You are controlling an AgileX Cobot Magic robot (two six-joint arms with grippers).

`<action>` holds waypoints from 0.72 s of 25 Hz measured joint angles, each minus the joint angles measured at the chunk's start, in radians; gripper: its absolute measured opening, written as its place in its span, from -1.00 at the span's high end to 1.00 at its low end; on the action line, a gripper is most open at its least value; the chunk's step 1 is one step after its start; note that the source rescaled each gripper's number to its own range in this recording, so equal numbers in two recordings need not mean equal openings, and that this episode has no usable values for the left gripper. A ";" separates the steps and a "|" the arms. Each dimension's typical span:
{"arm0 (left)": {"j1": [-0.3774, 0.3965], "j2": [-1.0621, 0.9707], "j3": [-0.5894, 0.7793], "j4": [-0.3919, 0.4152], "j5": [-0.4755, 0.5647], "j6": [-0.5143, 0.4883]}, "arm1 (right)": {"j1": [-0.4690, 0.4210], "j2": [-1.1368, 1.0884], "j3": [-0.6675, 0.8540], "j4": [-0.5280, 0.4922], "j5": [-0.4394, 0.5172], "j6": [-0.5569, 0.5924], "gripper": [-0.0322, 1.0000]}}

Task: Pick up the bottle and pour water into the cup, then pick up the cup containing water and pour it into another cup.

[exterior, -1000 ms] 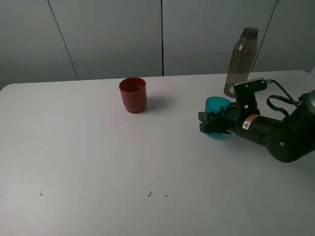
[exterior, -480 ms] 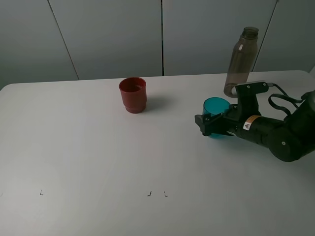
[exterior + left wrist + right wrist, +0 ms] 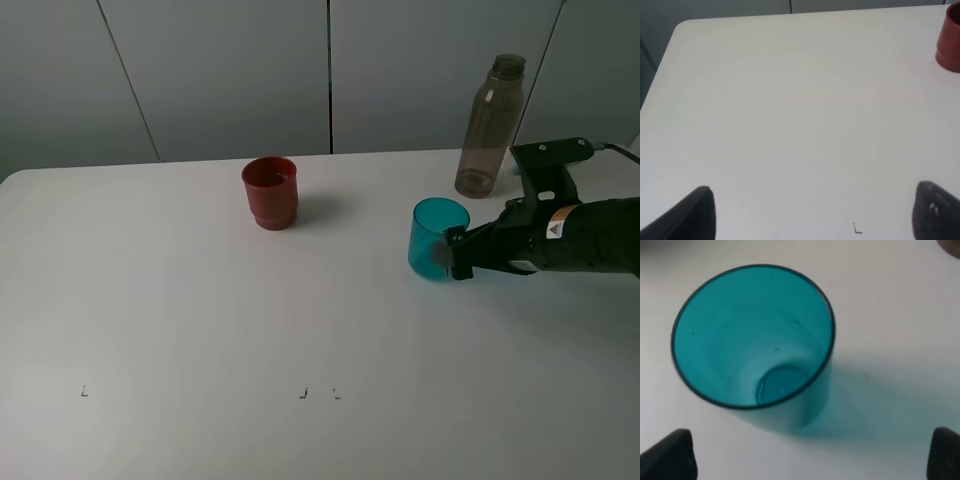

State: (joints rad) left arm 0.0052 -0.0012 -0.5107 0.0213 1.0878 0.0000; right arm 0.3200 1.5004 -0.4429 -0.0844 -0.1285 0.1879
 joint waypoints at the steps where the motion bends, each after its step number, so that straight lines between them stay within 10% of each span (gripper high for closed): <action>1: 0.000 0.000 0.000 0.000 0.000 0.000 | 0.000 -0.049 0.000 0.006 0.064 0.000 -1.00; 18: 0.000 0.000 0.000 0.000 0.000 0.000 | 0.000 -1.014 -0.060 0.025 0.991 0.050 -1.00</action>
State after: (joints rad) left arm 0.0052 -0.0012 -0.5107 0.0213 1.0878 0.0000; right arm 0.3200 0.4867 -0.5024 -0.0598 0.8621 0.2375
